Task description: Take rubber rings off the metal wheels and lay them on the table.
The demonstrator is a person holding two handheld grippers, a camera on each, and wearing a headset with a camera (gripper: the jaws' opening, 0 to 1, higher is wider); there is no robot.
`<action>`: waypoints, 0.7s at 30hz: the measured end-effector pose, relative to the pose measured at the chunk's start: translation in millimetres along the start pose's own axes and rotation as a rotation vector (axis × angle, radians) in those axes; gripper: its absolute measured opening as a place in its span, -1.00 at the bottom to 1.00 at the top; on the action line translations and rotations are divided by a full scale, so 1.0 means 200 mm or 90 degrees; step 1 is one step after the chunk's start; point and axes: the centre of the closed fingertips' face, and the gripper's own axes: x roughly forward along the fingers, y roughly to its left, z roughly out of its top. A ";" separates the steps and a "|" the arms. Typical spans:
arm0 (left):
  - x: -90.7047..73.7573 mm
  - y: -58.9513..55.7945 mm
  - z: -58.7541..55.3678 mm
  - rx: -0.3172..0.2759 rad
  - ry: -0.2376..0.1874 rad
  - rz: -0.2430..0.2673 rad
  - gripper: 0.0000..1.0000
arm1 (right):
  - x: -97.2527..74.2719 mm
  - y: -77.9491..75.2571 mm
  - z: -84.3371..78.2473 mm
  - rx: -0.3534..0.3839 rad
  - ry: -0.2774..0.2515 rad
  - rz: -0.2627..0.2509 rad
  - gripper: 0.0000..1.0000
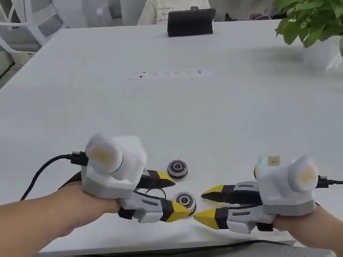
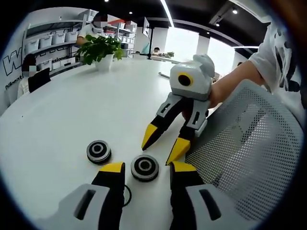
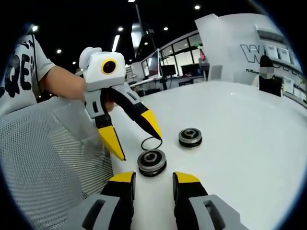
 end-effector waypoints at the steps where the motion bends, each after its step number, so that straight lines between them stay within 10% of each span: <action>1: 0.01 0.00 0.00 0.000 0.000 -0.001 -0.42 | 0.00 0.00 0.00 0.000 0.000 0.000 -0.43; 21: 0.06 0.00 -0.04 0.023 0.017 0.004 -0.70 | 0.02 0.01 -0.01 0.002 -0.002 0.003 -0.44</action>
